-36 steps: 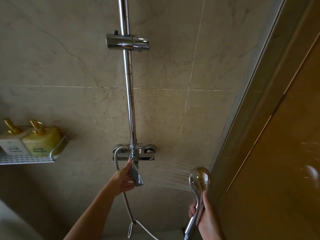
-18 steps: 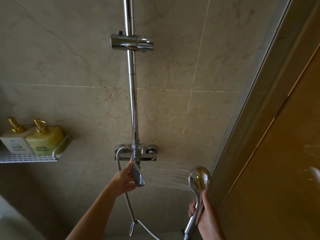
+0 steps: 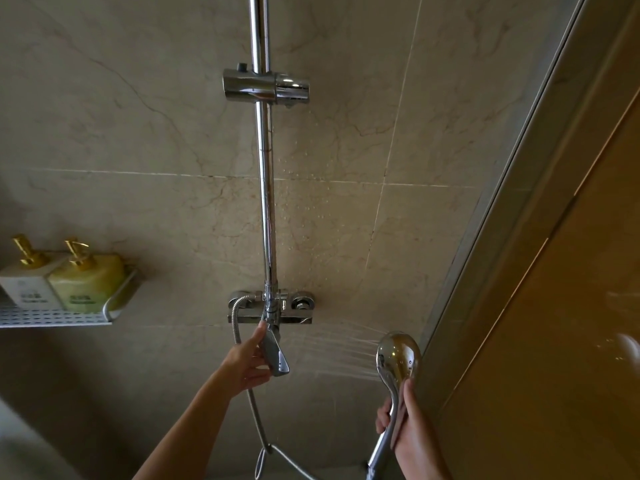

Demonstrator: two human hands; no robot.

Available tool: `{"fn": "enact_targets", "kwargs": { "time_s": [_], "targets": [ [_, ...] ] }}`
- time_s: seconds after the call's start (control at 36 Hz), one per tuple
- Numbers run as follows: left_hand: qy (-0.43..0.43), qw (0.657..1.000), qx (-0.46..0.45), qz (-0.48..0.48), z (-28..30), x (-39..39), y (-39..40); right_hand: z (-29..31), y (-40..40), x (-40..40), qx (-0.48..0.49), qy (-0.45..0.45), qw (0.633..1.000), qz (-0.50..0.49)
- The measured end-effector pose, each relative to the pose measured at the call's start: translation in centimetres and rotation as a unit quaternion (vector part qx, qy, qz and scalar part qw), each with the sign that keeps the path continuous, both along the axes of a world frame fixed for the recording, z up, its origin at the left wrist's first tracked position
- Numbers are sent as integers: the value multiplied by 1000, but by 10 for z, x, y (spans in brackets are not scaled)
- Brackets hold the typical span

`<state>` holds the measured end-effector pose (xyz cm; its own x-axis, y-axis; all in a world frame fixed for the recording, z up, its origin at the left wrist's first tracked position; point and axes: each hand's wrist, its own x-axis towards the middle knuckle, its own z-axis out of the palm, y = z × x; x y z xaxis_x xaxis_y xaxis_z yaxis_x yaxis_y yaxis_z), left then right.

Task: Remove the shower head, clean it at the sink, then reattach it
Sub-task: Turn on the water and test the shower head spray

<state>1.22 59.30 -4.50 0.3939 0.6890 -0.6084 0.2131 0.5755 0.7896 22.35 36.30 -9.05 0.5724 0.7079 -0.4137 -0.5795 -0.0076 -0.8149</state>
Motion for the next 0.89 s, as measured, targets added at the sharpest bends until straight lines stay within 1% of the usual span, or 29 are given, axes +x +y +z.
{"fn": "enact_targets", "kwargs": {
  "time_s": [0.25, 0.58, 0.89],
  "targets": [
    [2, 1000, 9, 19, 3, 4, -5, 1, -3, 1, 3, -18, 1000, 7],
    [10, 999, 24, 23, 9, 3, -9, 11, -3, -1, 5, -17, 1000, 10],
    [15, 999, 23, 20, 8, 3, -9, 3, -3, 2, 9, -25, 1000, 12]
  ]
}}
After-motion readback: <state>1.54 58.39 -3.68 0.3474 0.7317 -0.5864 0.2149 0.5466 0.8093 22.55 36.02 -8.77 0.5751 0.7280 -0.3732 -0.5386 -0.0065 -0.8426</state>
